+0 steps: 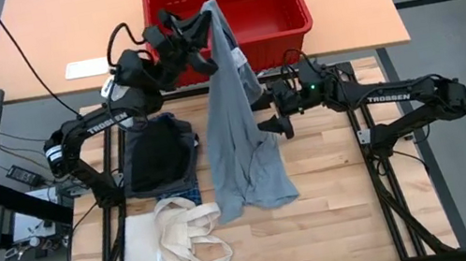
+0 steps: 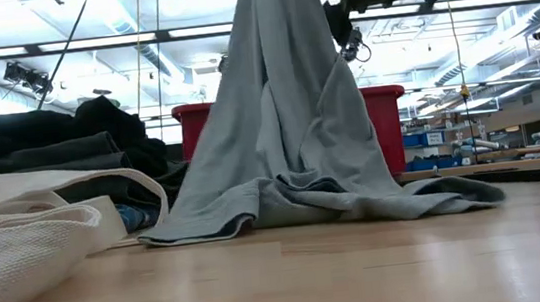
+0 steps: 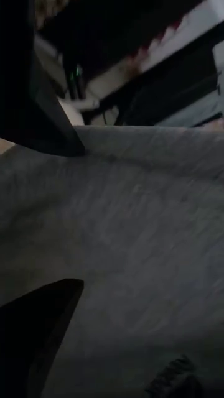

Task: Fold Laundry from Bin
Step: Fold the gray shirt

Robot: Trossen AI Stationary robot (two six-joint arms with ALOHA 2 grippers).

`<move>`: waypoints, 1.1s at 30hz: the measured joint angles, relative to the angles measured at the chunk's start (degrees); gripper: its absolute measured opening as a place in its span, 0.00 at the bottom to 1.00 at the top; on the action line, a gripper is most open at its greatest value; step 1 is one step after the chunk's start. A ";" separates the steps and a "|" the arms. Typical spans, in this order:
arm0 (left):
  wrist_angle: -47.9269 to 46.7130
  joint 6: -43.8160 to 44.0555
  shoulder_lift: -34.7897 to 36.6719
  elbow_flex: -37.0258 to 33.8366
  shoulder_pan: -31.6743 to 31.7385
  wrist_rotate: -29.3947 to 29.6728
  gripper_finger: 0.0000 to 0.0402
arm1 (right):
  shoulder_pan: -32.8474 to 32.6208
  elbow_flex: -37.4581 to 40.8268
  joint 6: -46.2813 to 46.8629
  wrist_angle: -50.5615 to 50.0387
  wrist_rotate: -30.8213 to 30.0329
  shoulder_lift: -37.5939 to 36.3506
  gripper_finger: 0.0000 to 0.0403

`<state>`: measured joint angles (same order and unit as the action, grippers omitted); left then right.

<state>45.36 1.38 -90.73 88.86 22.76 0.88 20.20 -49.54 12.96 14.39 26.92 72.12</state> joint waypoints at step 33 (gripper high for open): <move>8.48 21.91 0.06 0.00 -6.67 -16.85 0.04 | -0.25 0.00 -18.38 6.43 -22.30 1.03 0.86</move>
<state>53.84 23.29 -90.67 88.86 16.09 -15.98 19.94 -49.54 -5.42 20.82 4.61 73.14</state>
